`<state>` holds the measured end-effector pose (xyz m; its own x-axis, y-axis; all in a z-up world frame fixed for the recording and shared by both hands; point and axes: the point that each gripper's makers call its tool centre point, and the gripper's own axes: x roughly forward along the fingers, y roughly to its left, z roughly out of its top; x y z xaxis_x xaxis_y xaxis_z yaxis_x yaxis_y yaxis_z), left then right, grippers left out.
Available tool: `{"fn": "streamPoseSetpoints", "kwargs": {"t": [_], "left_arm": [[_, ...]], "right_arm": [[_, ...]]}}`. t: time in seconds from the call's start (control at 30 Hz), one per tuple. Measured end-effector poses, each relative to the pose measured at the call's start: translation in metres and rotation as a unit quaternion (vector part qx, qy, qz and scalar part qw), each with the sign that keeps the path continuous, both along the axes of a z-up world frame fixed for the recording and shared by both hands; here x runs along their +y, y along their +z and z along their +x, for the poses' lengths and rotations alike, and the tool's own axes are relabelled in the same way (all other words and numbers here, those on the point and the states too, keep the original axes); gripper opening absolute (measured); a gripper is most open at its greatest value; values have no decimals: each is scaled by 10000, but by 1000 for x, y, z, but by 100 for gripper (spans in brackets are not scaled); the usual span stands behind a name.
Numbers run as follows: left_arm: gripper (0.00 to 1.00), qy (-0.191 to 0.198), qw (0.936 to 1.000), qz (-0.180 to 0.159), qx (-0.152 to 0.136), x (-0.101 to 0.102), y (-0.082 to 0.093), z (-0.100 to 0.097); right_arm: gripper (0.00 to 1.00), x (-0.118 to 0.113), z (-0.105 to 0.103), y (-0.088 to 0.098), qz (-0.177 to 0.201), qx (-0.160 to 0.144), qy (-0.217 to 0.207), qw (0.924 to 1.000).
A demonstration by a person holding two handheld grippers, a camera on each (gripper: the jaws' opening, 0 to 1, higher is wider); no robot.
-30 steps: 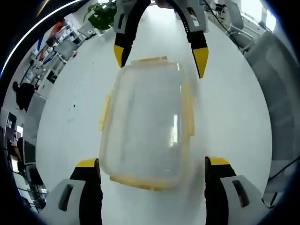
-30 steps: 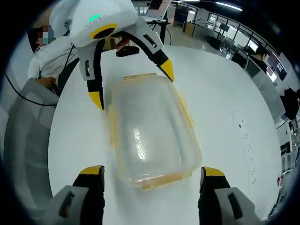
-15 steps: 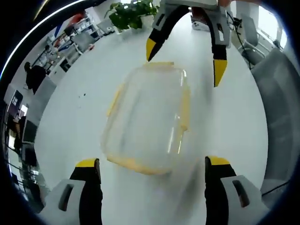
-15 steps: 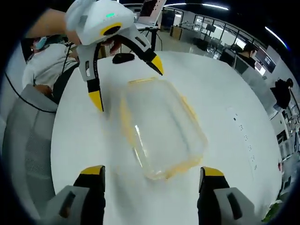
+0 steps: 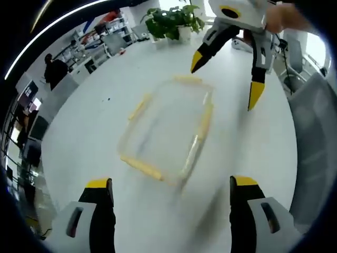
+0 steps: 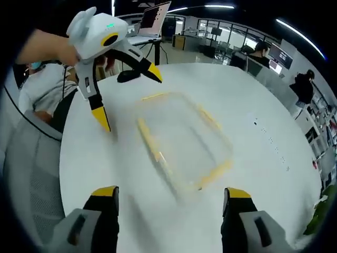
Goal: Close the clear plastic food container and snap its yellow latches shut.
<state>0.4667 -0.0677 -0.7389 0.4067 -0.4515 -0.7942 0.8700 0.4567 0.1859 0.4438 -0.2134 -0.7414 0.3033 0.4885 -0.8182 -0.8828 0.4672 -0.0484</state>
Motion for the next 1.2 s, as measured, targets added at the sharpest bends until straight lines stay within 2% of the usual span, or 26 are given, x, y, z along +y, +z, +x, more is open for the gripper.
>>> {"fn": "streamPoseSetpoints", "kwargs": {"t": [0.33, 0.4, 0.5, 0.63, 0.77, 1.0, 1.07, 1.13, 1.2], "left_arm": [[88, 437, 9984, -361, -75, 4, 5, -13], [88, 660, 9960, -596, 96, 2, 5, -19], [87, 726, 9956, -587, 43, 5, 4, -22], [88, 805, 9935, -798, 26, 2, 9, -27], [88, 950, 9903, -1010, -17, 3, 13, -31], [88, 1100, 9868, -1182, -135, 5, 19, -37], [88, 1156, 9848, -1287, -170, 4, 22, -39], [86, 1215, 9804, -1545, -127, -1, 25, -43], [86, 1254, 9790, -1598, -196, -1, 27, -46]], "right_arm": [[80, 0, -9, 8, 406, -153, -445, 9981], [79, 0, -12, 8, 427, -178, -460, 9979], [80, -2, -13, 10, 490, -206, -599, 9968], [80, -4, -17, 12, 578, -282, -757, 9951], [81, -4, -21, 17, 741, -379, -910, 9924], [81, -6, -30, 22, 947, -508, -1036, 9888], [82, -9, -33, 24, 1027, -567, -1103, 9869], [82, -9, -37, 26, 1141, -625, -1144, 9849], [82, -11, -42, 28, 1192, -675, -1149, 9839]]}}
